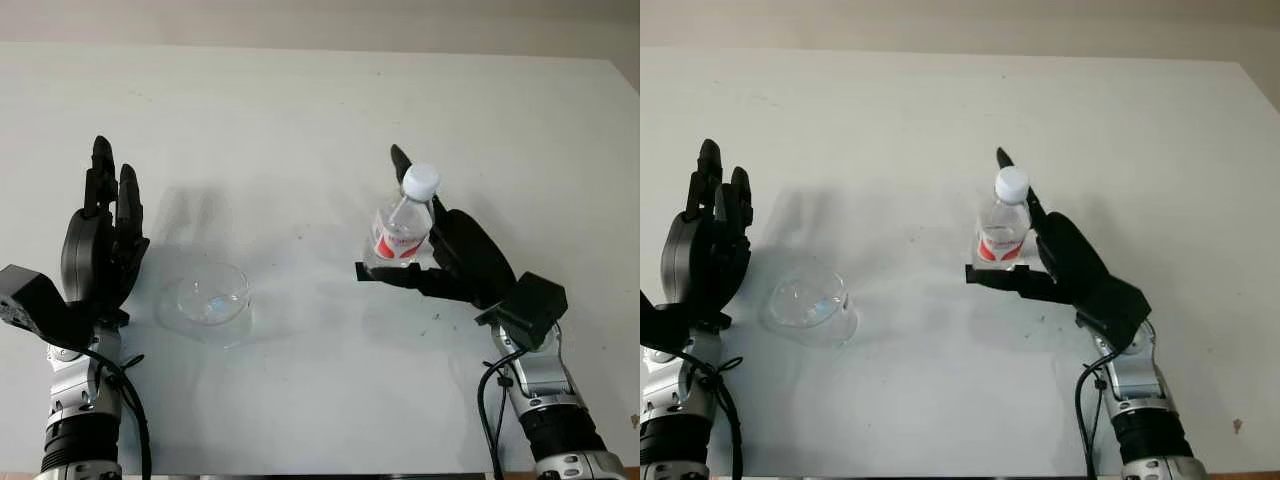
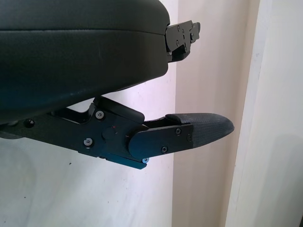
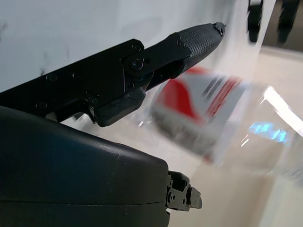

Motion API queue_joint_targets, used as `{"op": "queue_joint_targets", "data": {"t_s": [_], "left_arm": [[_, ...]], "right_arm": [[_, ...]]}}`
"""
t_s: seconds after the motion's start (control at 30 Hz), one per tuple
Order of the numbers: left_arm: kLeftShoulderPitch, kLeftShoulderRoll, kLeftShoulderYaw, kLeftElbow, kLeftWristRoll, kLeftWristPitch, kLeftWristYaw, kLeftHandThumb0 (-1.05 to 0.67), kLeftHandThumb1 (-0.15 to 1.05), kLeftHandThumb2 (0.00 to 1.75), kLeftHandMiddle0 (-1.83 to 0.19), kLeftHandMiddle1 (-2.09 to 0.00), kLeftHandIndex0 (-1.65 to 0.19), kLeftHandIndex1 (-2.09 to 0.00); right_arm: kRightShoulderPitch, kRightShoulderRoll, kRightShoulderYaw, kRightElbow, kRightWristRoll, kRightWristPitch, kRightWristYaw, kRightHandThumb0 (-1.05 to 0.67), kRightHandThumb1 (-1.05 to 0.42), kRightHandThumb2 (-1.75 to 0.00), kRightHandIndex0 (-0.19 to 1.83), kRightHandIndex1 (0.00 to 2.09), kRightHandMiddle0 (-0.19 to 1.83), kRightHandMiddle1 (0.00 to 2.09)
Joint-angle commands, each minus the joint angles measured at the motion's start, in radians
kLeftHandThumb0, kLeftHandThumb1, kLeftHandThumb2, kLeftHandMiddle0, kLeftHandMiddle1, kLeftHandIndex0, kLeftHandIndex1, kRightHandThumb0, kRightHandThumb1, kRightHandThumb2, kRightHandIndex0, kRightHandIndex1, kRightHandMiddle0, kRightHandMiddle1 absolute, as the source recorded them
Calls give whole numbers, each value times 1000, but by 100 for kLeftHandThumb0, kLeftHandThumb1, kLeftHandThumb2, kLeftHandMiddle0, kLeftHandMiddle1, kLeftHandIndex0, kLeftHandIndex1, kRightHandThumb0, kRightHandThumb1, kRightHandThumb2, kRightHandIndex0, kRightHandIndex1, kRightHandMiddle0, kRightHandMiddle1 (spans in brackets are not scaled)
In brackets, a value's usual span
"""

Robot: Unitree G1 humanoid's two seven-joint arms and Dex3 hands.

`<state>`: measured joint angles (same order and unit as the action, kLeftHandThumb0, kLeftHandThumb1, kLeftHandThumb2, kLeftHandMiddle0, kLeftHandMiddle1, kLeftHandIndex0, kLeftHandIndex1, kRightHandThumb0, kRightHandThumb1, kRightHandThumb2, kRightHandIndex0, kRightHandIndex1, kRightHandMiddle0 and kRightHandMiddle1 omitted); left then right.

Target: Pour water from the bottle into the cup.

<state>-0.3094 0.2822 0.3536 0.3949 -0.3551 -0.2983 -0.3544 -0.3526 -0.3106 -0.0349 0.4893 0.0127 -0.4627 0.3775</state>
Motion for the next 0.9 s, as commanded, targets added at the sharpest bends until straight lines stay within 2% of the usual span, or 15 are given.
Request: {"op": "queue_joint_targets", "data": {"t_s": [0.0,0.33,0.87], "left_arm": [[-2,0,1,2,1,-11,0,-73,105,53,19,-2,19,0],[5,0,4,-5,-7,-11,-8,-72,105,53,19,-1,19,0],[24,4,7,-26,-5,-3,0,-73,105,51,19,-3,19,-2]], "right_arm": [[-12,2,-10,30,7,17,-12,-96,-95,-6,-19,0,-19,0],[-25,0,2,66,16,2,28,-97,-96,-6,-19,0,-19,0],[16,-20,38,-64,29,14,144,-89,-94,-5,-19,0,-19,0]]}}
